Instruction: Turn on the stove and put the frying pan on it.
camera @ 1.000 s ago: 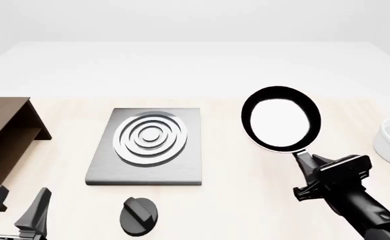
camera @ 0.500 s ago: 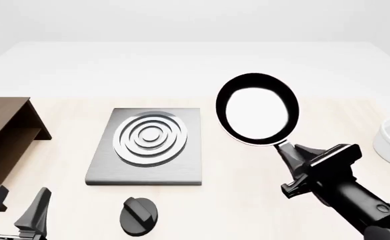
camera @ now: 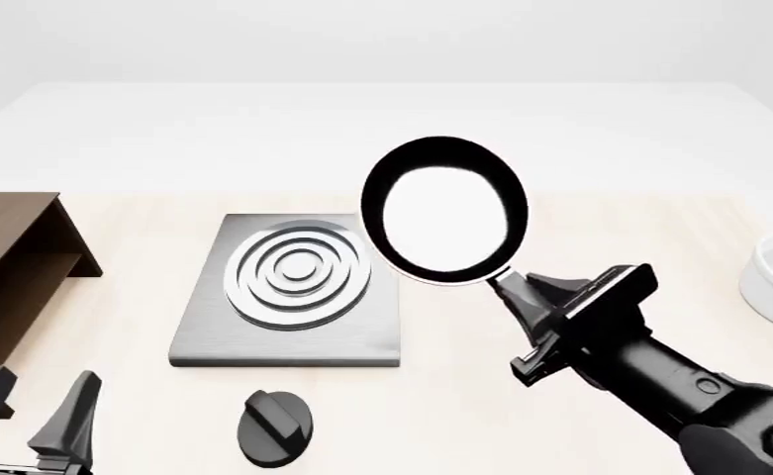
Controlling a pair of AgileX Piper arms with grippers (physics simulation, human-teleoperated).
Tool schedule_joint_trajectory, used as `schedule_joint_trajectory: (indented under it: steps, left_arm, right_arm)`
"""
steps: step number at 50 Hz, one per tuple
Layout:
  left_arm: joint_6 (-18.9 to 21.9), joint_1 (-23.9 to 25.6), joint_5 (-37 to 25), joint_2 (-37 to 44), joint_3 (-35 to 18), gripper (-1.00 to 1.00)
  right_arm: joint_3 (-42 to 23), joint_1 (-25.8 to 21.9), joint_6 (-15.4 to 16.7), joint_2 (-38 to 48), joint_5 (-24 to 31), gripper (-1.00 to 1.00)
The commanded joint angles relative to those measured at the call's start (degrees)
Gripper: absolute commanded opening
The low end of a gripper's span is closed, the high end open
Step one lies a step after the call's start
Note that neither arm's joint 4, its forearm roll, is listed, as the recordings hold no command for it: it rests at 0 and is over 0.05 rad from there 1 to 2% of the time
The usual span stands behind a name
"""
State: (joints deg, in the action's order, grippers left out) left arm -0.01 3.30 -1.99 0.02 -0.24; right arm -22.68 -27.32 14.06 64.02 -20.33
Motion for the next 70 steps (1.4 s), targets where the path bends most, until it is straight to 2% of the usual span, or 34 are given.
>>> schedule_joint_trajectory:
  steps: [1, 3, 8, 36, 59, 70]
  left_arm:
    - [-0.15, -0.04, 0.07, 0.0, 0.03, 1.0]
    - [-0.11, -0.03, 0.09, 0.0, 0.04, 1.0]
    - [-0.19, -0.01, 0.09, 0.0, 0.04, 1.0]
    - [-0.22, 0.13, 0.23, 0.0, -0.04, 1.0]
    - [-0.3, 0.11, 0.36, 0.0, -0.02, 1.0]
    - [-0.31, 0.16, 0.38, 0.0, 0.04, 1.0]
  right_arm:
    - [-2.63, -4.21, -1.51, 2.5, -2.05, -1.0]
    - [-3.65, -4.81, -1.73, 2.62, -0.98, -1.0]
    - [-4.05, -6.28, -2.21, 4.69, -2.69, -1.0]
    - [-10.27, -13.06, -4.18, 12.13, -4.0, -1.0]
    - [-13.35, -16.08, -3.22, 15.72, -4.21, -1.0]
    - [-14.97, -17.15, -3.1, 20.04, -6.2, -1.0]
